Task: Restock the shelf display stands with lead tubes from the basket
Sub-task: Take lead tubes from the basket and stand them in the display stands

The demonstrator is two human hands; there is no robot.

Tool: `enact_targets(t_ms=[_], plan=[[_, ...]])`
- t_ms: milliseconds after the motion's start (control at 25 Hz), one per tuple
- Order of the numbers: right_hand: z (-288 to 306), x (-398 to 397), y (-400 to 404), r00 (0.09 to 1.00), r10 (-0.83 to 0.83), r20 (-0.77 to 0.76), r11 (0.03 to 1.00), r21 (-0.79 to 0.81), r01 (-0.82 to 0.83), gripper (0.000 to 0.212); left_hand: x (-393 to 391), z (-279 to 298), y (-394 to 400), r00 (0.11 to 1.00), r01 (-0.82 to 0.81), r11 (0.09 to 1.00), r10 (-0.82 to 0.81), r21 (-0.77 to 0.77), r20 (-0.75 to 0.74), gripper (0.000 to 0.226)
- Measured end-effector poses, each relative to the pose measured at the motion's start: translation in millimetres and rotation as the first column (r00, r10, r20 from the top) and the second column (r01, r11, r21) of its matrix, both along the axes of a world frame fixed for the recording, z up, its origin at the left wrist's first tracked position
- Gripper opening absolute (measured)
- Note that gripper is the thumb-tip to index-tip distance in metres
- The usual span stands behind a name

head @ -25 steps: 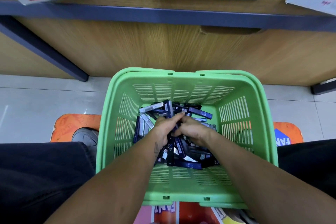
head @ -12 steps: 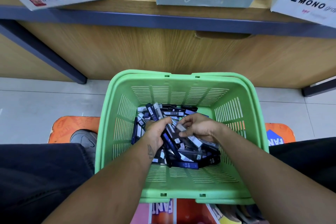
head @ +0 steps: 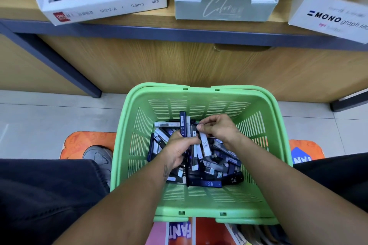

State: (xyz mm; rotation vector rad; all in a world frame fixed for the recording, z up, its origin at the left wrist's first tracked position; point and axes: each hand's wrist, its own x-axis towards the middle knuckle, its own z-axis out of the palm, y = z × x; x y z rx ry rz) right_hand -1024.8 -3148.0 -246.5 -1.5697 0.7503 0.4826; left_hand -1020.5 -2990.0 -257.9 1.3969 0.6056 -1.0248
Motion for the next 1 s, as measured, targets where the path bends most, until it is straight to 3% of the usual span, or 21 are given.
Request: enact_targets(t_ms=[320, 440, 520, 600, 800, 880, 1000], plan=[[10.7, 3.6, 2.3, 0.997, 0.048, 0.064, 0.999, -0.011, -0.047, 0.016, 5.8, 1.6, 5.3, 0.999, 0.023, 0.994, -0.026, -0.111, -0.031, 0.046], [20.7, 1.0, 9.1, 0.968, 0.194, 0.157, 0.981, -0.056, -0.187, 0.047, 7.0, 2.9, 2.3, 0.996, 0.088, 0.991, -0.091, -0.101, -0.021, 0.067], [27.3, -0.9, 13.0, 0.942, 0.288, 0.173, 0.957, -0.050, -0.284, 0.069, 3.9, 4.2, 0.5, 0.989, 0.139, 0.986, -0.143, -0.097, -0.040, 0.064], [27.8, -3.0, 14.7, 0.933, 0.327, 0.152, 0.945, -0.026, -0.327, 0.071, 0.3, 2.0, 0.8, 0.987, 0.128, 0.984, -0.138, -0.124, -0.079, 0.054], [26.3, -4.1, 15.5, 0.874, 0.483, 0.048, 0.875, -0.076, -0.479, 0.072, 1.9, 3.5, 4.1, 0.981, 0.107, 0.979, -0.132, -0.175, -0.144, 0.066], [20.6, -4.5, 13.2, 0.908, 0.415, 0.066, 0.907, 0.043, -0.418, 0.073, 1.5, 7.5, 3.3, 0.984, 0.072, 0.985, -0.096, -0.157, -0.149, 0.069], [5.9, -10.1, 5.7, 0.986, 0.162, 0.046, 0.958, 0.233, -0.168, 0.066, 6.8, 12.1, 1.9, 0.993, -0.023, 0.991, 0.007, -0.134, -0.121, 0.075]])
